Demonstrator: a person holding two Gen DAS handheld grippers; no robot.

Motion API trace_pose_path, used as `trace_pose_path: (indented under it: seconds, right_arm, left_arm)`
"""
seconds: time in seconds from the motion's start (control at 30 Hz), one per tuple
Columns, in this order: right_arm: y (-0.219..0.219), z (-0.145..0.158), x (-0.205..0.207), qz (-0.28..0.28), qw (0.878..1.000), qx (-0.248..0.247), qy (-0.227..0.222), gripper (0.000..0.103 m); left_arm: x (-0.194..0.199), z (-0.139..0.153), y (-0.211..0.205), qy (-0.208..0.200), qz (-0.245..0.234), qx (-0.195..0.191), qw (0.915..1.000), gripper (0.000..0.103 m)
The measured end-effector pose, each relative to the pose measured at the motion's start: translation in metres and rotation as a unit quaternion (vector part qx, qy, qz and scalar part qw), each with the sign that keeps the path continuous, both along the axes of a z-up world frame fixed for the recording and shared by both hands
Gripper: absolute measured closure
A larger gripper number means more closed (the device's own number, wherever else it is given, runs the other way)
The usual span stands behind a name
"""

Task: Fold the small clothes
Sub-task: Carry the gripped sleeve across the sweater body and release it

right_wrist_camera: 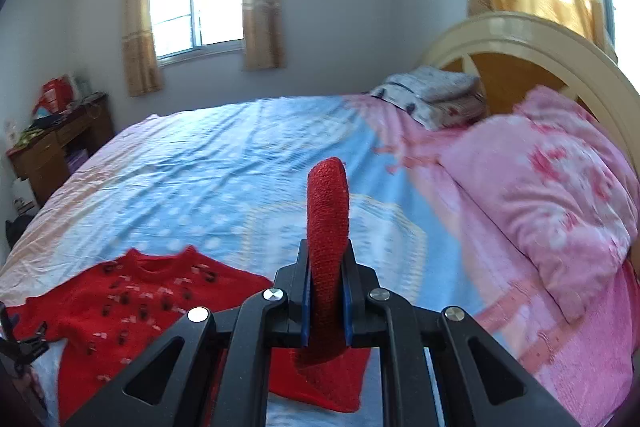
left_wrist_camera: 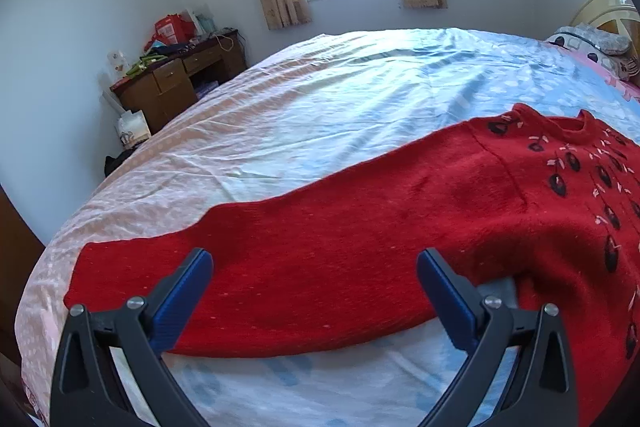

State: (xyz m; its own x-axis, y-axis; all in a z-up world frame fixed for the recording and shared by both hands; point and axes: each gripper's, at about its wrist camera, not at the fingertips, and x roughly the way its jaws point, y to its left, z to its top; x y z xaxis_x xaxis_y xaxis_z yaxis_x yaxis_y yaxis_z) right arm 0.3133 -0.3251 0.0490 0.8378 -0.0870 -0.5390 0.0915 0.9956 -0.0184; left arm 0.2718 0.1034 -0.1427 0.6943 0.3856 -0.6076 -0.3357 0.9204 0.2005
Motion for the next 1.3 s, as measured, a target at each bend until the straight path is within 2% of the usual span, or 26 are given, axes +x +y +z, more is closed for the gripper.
trace_pose_path:
  seconds: [0.4, 0.77, 0.93, 1.03, 1.23, 1.3]
  right_arm:
    - [0.120, 0.026, 0.015, 0.099, 0.995, -0.019, -0.021, 0.092]
    - [0.235, 0.017, 0.024, 0.196, 0.979, -0.048, -0.020, 0.092]
    - [0.284, -0.007, 0.028, 0.237, 0.971, -0.042, -0.008, 0.092]
    - [0.315, -0.034, 0.030, 0.258, 0.965, -0.042, 0.006, 0.092]
    - [0.361, -0.100, 0.038, 0.281, 0.958, -0.037, 0.049, 0.091]
    - [0.369, -0.128, 0.044, 0.294, 0.952, -0.029, 0.083, 0.089]
  left_arm:
    - [-0.010, -0.006, 0.019, -0.008, 0.008, -0.034, 0.9994, 0.000]
    - [-0.010, -0.011, 0.023, -0.004, 0.008, -0.048, 0.9988, 0.000]
    - [-0.010, -0.013, 0.023, -0.002, 0.007, -0.050, 0.9987, 0.000]
    - [-0.011, -0.014, 0.022, -0.002, 0.006, -0.044, 0.9990, 0.000]
    - [-0.011, -0.015, 0.019, 0.001, -0.002, -0.037, 0.9993, 0.000]
    - [-0.010, -0.016, 0.019, 0.004, -0.005, -0.040, 0.9992, 0.000]
